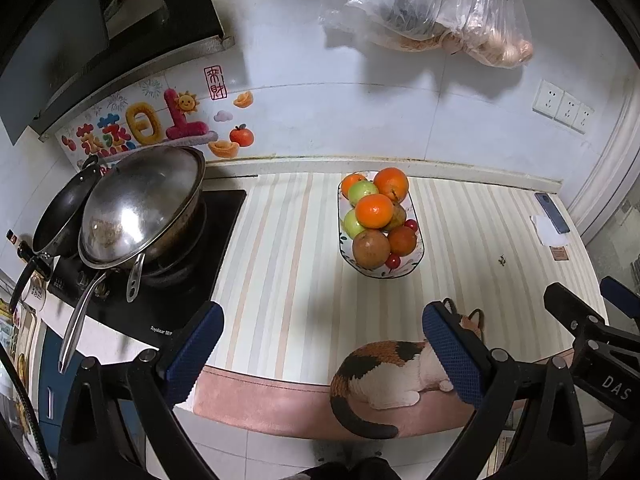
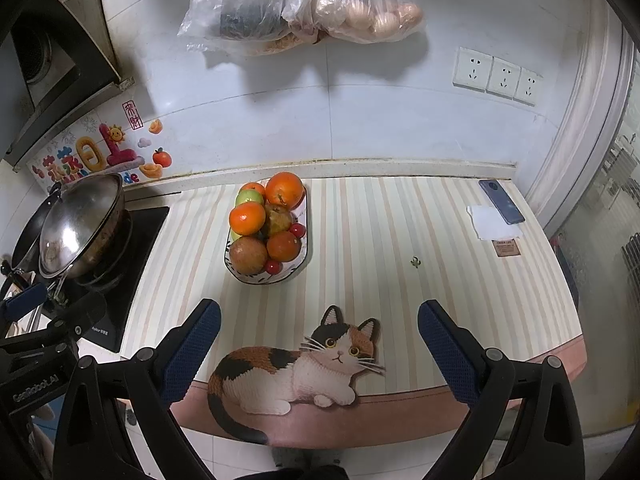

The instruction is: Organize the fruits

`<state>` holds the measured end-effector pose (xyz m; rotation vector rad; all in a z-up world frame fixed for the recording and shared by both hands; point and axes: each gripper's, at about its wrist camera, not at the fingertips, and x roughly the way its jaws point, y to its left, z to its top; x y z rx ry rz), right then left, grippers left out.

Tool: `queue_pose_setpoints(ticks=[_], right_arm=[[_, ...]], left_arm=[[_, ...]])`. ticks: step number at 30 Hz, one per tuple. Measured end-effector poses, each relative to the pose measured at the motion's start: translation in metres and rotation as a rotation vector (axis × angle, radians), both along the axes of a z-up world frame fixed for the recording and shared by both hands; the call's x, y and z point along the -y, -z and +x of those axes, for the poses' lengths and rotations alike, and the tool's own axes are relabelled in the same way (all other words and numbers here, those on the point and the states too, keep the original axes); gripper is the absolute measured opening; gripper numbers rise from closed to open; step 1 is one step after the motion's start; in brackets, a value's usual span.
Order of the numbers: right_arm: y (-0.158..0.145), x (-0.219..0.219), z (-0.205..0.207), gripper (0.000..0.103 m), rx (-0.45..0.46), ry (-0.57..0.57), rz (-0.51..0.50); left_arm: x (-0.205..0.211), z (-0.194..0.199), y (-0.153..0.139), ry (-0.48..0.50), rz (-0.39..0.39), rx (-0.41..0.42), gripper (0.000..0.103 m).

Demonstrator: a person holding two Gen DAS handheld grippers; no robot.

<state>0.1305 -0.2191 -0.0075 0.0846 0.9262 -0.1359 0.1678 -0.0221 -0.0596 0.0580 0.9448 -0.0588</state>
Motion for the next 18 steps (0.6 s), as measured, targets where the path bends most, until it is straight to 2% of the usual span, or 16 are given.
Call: queue_pose_setpoints(ticks=[18], right_arm=[[-0.0007, -0.0016, -0.0008, 0.101, 0.001, -0.007, -0.006]], left_arm=[[-0.0004, -0.0011, -0.0002, -0.003, -0.005, -0.004, 0.102]])
